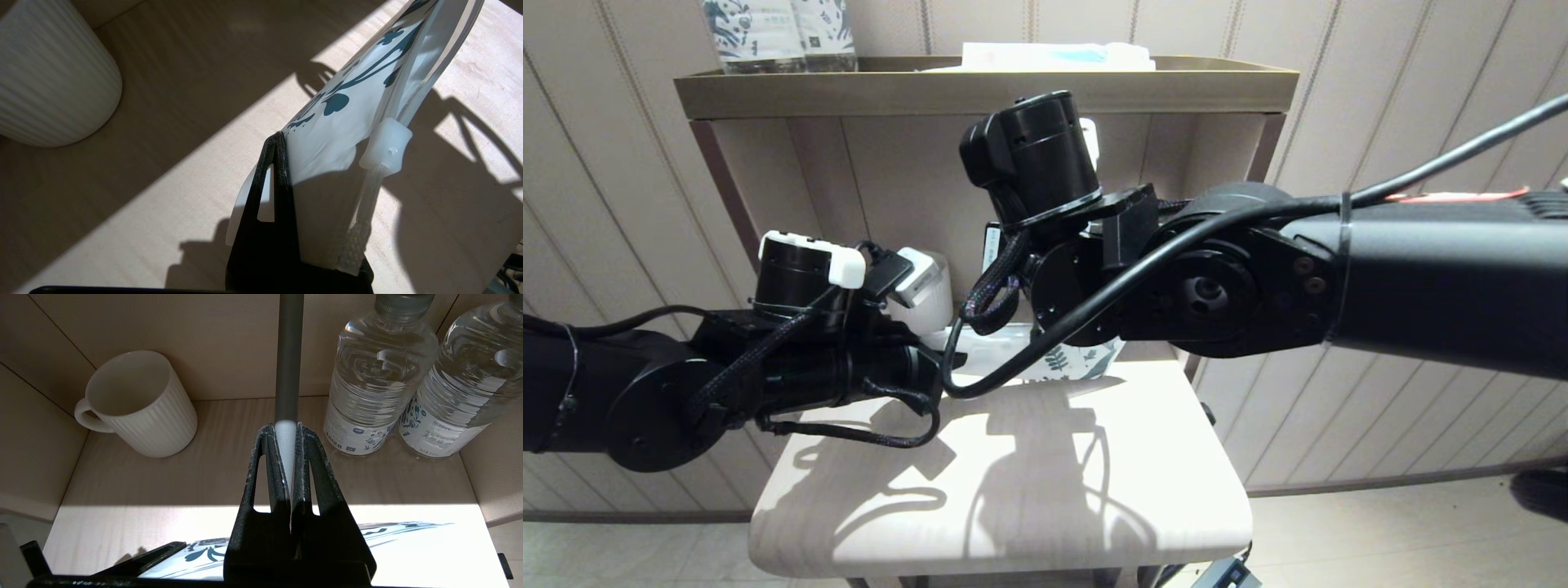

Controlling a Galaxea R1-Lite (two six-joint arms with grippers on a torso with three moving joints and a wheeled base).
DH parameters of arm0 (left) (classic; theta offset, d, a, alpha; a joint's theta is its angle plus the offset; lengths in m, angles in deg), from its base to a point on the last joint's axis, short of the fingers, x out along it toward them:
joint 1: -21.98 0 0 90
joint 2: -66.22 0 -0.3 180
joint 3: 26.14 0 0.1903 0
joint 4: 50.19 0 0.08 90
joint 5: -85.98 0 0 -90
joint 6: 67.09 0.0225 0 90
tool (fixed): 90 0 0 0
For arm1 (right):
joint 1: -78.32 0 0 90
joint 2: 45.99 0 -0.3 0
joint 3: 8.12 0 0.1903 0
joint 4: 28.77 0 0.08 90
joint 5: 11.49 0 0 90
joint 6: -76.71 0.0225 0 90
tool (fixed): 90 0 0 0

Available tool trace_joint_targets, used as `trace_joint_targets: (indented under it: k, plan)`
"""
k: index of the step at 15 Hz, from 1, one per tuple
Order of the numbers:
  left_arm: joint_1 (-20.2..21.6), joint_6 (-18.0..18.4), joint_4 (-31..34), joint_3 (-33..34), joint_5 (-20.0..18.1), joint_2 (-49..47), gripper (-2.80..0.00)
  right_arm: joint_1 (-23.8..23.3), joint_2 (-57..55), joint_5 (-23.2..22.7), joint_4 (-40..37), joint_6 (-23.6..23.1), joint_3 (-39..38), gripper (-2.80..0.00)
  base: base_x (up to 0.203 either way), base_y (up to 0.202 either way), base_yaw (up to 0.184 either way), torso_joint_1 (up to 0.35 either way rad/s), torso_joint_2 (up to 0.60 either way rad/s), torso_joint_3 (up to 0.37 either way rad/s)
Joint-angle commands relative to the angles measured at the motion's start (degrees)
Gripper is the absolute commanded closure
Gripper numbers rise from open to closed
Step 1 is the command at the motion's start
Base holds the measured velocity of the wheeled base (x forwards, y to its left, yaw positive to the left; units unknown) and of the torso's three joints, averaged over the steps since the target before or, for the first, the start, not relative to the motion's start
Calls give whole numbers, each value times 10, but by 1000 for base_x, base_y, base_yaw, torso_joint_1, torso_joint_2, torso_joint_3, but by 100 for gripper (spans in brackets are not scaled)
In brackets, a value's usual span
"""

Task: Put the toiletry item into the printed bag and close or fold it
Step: Place the toothbrush in the storage bag

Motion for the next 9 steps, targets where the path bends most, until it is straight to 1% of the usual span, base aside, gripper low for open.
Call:
trace_joint_targets:
  k: [1,4,6,9]
  plan:
    - [0,0,-1,0,-1,2,0,1,-8,10,14,-3,-3,0,0,0,0,0,0,0]
    - [0,-4,-1,1,-1,5,0,0,-19,27,63,-31,-10,0,0,0,0,0,0,0]
    - [0,-5,-1,0,-1,3,0,4,-18,35,81,-45,-17,0,0,0,0,0,0,0]
    - [0,-6,-2,-1,-2,-1,0,9,0,55,106,-54,-32,0,0,0,0,0,0,0]
